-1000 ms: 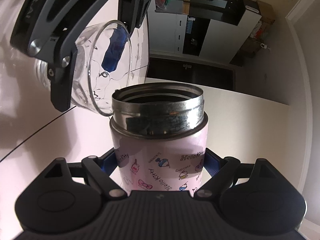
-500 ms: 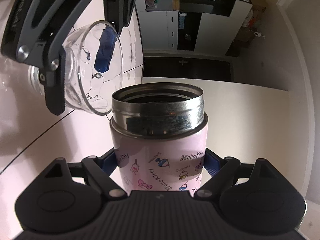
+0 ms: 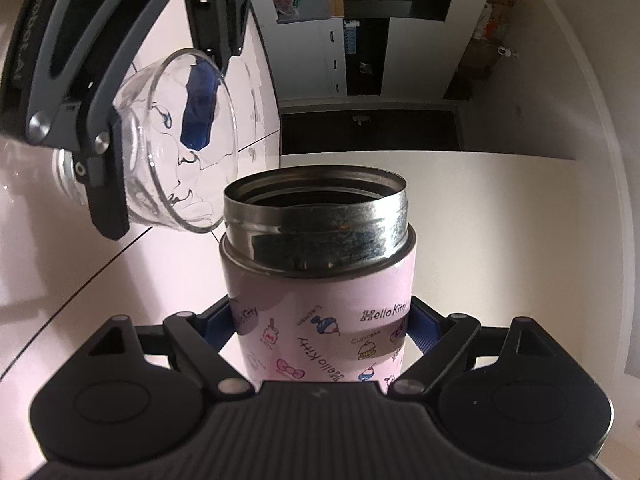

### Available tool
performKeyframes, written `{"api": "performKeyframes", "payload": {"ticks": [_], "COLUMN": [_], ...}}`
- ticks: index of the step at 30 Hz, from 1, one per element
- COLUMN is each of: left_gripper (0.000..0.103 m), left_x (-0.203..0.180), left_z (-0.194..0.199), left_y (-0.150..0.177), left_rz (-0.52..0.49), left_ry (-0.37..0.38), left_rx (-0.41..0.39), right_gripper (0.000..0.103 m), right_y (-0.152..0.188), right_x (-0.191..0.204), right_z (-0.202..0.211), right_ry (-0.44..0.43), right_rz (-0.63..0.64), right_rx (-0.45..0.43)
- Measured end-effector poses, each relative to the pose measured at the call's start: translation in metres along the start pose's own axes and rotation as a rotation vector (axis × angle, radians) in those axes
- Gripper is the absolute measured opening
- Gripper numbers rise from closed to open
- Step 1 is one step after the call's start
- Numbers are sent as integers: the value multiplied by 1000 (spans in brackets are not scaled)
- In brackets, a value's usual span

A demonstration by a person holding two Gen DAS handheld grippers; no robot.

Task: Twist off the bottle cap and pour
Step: 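Tilt the pink jar back upright with the right tool above the glass, then move the upright pink jar away from the glass with the right tool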

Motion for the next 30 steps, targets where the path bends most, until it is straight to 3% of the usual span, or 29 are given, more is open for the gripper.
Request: {"api": "performKeyframes", "payload": {"ticks": [30], "left_gripper": [86], "left_x": [-10], "left_z": [-3], "left_y": [-3], "left_rz": [46], "left_ry": [-67], "left_rx": [5], "right_gripper": [88], "right_y": [6], "right_x": [-20], "right_z": [2], "right_ry": [-48], "right_rz": [-181], "right_rx": [-6]}}
Point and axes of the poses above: each gripper's, at about its wrist camera, not at the fingertips, and z roughly against the way its jaws point, x to its left, y to its underside, the point moved 4 cm from there along -z, roughly the way its jaws point, and after that the axes turned 3 degrees about y, right-handed, at the moved point
